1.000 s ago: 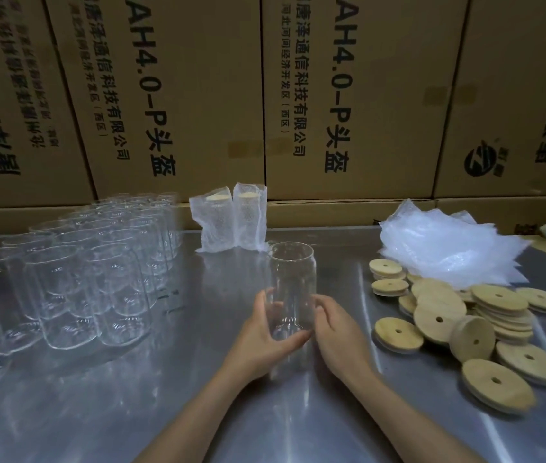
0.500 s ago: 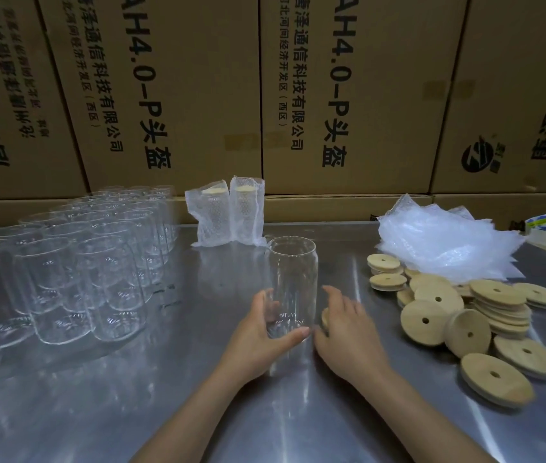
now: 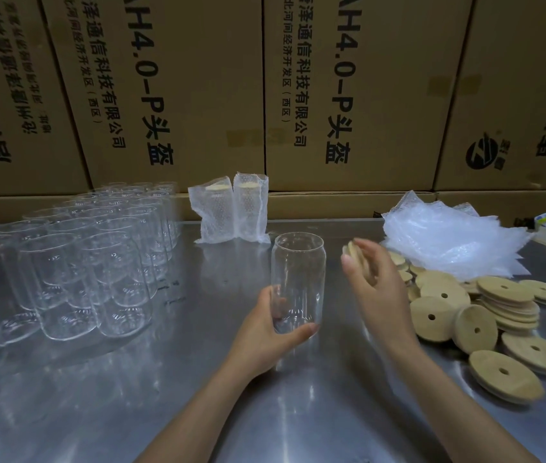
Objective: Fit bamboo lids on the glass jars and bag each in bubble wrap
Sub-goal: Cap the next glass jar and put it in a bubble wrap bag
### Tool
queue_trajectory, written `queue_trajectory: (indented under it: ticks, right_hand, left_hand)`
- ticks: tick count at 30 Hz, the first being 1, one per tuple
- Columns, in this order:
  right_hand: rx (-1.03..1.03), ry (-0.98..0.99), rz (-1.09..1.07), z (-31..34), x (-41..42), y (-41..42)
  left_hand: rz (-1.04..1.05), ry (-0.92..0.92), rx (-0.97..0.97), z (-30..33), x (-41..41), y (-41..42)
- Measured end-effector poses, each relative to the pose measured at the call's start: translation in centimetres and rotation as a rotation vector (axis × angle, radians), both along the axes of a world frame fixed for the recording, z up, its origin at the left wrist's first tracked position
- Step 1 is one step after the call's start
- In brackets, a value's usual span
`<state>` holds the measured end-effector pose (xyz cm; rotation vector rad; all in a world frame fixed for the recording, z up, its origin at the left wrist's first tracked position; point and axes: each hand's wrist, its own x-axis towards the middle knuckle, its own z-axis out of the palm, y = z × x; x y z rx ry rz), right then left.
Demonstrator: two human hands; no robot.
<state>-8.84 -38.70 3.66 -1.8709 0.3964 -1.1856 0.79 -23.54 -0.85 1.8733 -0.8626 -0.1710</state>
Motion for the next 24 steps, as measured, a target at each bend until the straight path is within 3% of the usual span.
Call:
queue_trajectory:
  ticks: [4, 12, 20, 24]
  right_hand:
    - [-0.12, -0.164, 0.137, 3.5, 0.2, 1.6]
    - [-0.539, 0.26, 0.171, 5.9, 3.6, 3.9]
    - [-0.69, 0.286, 0.067, 5.4, 2.7, 3.6]
    - [-0.673, 0.274, 0.042, 4.9, 2.2, 3.1]
  left_hand:
    - [0.002, 0.013, -0.005, 0.1, 0.0, 0.0]
    - [-0.003, 0.02, -0.013, 0.7, -0.4, 0.2]
    - [-0.011, 0.01, 0.004, 0.8, -0.5, 0.3]
    - [-0.028, 0.041, -0.003, 0.6, -0.4, 0.2]
